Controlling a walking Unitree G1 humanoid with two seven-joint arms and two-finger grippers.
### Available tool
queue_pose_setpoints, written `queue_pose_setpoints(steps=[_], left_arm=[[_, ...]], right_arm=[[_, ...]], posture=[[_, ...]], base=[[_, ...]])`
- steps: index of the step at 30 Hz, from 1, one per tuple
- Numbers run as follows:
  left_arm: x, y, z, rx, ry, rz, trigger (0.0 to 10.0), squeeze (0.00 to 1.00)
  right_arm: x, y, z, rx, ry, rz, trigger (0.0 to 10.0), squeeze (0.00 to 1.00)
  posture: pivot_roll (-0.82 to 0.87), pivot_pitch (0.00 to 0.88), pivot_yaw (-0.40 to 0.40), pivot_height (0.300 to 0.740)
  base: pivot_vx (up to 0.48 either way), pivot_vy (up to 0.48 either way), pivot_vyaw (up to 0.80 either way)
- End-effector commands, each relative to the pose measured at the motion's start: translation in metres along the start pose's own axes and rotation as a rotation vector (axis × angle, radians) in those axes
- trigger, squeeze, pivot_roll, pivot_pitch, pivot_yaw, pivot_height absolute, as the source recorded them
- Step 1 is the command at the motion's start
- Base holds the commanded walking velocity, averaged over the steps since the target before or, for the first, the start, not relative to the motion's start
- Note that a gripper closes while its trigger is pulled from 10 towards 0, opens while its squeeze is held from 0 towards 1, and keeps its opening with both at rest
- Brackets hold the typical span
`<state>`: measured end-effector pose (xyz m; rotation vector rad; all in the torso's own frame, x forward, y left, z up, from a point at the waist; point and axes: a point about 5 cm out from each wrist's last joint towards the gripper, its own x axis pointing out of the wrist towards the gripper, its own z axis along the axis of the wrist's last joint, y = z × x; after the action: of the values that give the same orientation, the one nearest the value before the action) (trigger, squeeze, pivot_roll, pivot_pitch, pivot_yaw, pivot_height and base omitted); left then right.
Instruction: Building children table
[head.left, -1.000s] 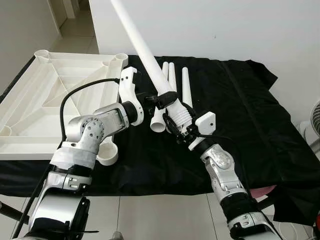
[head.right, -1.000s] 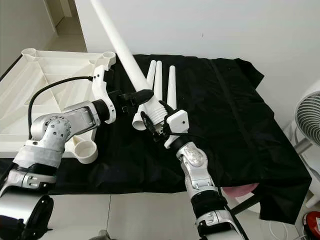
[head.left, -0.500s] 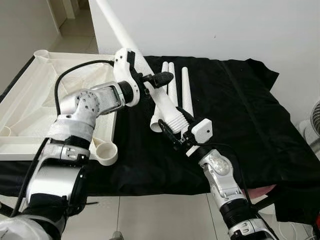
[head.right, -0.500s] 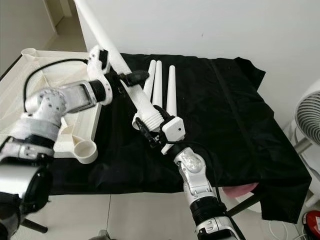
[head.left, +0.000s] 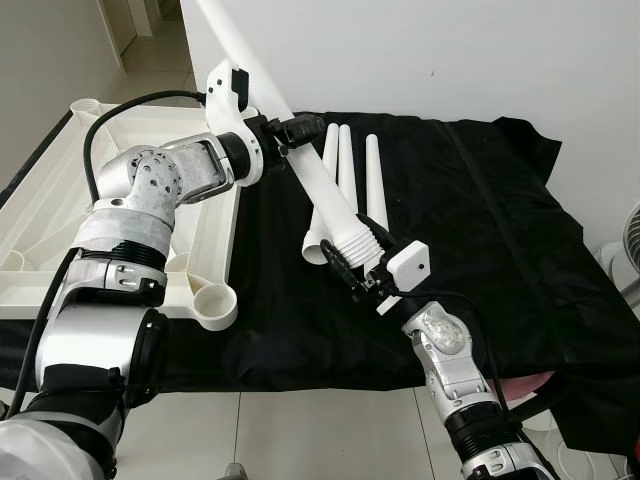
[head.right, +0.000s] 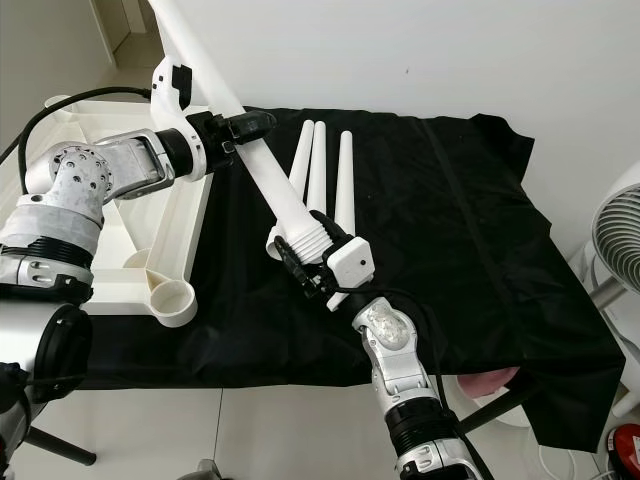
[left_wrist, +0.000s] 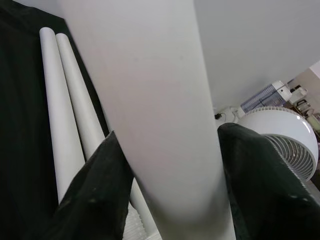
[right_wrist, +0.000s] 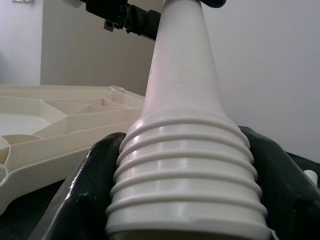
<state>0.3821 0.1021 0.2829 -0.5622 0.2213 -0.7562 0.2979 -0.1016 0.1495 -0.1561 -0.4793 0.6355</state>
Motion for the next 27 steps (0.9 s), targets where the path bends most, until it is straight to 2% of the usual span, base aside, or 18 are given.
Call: queue_pose_setpoints(steps=[1,7,8,9,10,16,17,18,21,23,26,27], left_arm=[[0.002,-0.025,0.002,0.0,0.01,-0.36,0.0,0.0],[0.004,-0.026,0.003,0.001,0.007,-0.349,0.0,0.0],[0.006,-0.025,0.003,0.004,0.014,-0.324,2.3,0.0],[0.007,-0.024,0.003,0.006,0.019,-0.306,2.3,0.0],[0.008,-0.023,0.004,0.0,0.01,-0.291,10.0,0.0],[0.007,-0.023,0.01,0.02,-0.035,-0.262,10.0,0.0],[0.007,-0.024,0.012,0.042,-0.045,-0.255,10.0,0.0],[0.007,-0.025,0.012,0.057,-0.051,-0.251,10.0,0.0],[0.006,-0.028,0.014,0.097,-0.07,-0.25,10.0,0.0],[0.004,-0.036,0.016,0.186,-0.099,-0.243,10.0,0.0],[0.003,-0.04,0.016,0.229,-0.115,-0.241,10.0,0.0],[0.002,-0.043,0.015,0.279,-0.131,-0.23,10.0,0.0]], right_arm=[[0.003,0.002,0.003,-0.013,-0.01,0.015,10.0,0.0],[0.003,0.002,0.002,0.018,-0.01,0.024,10.0,0.0],[0.003,0.003,0.001,0.073,-0.003,0.041,10.0,1.0],[0.002,0.003,0.0,0.112,0.0,0.053,10.0,1.0],[0.002,0.003,0.0,0.115,0.002,0.056,10.0,1.0],[0.003,0.001,0.001,0.095,0.011,0.036,10.0,1.0],[0.004,0.0,0.001,0.102,0.023,0.031,10.0,0.41],[0.004,-0.001,0.0,0.107,0.031,0.029,10.0,0.0],[0.007,-0.002,0.002,0.138,0.043,0.02,10.0,0.0],[0.014,-0.005,0.005,0.154,0.067,0.002,10.0,0.0],[0.018,-0.008,0.006,0.147,0.102,-0.005,10.0,0.0],[0.022,-0.011,0.007,0.125,0.125,-0.004,10.0,0.0]], posture=[[0.01,0.0,-0.013,0.74],[0.01,0.0,-0.015,0.74],[0.01,0.0,-0.016,0.74],[0.01,0.0,-0.016,0.74],[0.01,0.0,-0.017,0.74],[0.01,0.0,-0.019,0.74],[0.01,0.0,-0.022,0.74],[0.01,0.0,-0.022,0.74],[0.01,0.0,-0.024,0.74],[0.01,0.0,-0.025,0.74],[0.01,0.0,-0.024,0.74],[0.01,0.0,-0.025,0.74]], base=[[0.0,0.0,0.0],[0.0,0.0,0.0],[0.0,0.0,0.0],[0.0,0.0,0.0],[0.0,0.0,0.0],[0.0,0.0,0.0],[0.0,0.0,0.0],[0.0,0.0,0.0],[0.0,0.0,0.0],[0.0,0.0,0.0],[0.0,0.0,0.0],[0.0,0.0,0.0]])
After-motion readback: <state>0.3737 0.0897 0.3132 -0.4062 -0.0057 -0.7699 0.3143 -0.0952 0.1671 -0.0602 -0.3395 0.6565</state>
